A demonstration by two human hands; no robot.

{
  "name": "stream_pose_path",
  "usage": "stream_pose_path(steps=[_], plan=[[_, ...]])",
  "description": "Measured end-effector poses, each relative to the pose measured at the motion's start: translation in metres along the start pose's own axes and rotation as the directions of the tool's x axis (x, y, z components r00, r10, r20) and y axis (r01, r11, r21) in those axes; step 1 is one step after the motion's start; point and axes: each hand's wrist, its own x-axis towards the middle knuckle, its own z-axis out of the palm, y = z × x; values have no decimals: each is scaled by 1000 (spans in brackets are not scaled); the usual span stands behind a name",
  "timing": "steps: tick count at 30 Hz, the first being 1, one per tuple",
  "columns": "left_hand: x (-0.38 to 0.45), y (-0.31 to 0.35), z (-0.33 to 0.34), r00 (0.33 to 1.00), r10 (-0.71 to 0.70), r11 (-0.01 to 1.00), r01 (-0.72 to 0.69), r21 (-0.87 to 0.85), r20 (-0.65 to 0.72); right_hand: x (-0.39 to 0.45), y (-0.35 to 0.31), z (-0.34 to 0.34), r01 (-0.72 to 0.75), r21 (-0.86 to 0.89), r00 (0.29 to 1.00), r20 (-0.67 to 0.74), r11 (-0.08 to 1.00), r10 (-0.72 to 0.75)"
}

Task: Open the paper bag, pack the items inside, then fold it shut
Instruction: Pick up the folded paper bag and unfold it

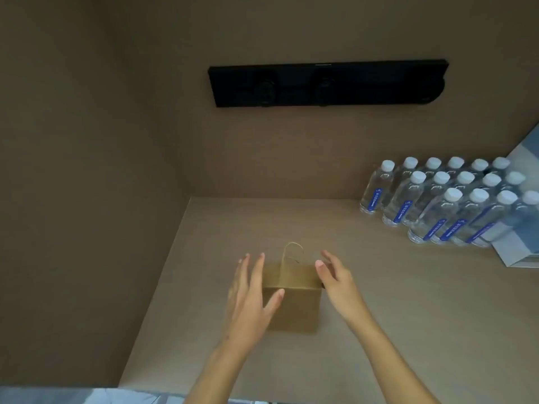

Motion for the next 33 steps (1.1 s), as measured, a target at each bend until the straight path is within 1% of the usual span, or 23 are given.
stream_pose_path(steps=[3,4,6,8,11,13,15,18,20,21,24,26,29,31,33], plan=[[9,-8,2,998,-39,991,34,128,40,4,2,9,-74,118,996,-43,990,80],[11,-11,2,998,-51,989,47,141,27,1,2,13,-99,163,992,-64,982,110],[14,-15,0,997,-76,986,74,151,4,0,5,18,-139,310,980,-91,941,174],[20,-19,-3,999,-53,988,53,147,-8,-5,6,21,-175,465,962,-105,868,250],[25,-21,-5,999,42,990,-41,136,-9,-16,13,27,-208,695,933,-69,688,352],[28,-21,-4,998,70,996,-70,64,-7,-24,16,32,-235,780,916,-22,580,401],[28,-16,-3,998,63,996,-62,-63,22,-28,16,37,-266,828,905,38,493,424],[24,-2,-3,996,76,961,-59,-270,53,-32,14,41,-306,855,899,116,418,422],[20,8,0,992,83,943,-49,-328,91,-33,12,44,-303,877,905,142,372,402],[17,12,3,989,69,945,-23,-326,130,-34,12,45,-287,889,910,136,356,392],[11,20,11,981,16,951,45,-305,193,-35,10,48,-217,910,926,77,354,370],[11,26,12,983,-10,950,66,-306,183,-36,8,47,-184,914,937,52,362,345],[15,34,10,983,-59,953,106,-282,171,-35,2,44,-195,912,948,82,360,307],[17,40,10,983,-90,955,131,-265,162,-35,-2,42,-215,890,962,120,403,247],[18,45,9,984,-116,963,144,-226,135,-34,-6,40,-213,846,974,145,488,174]])
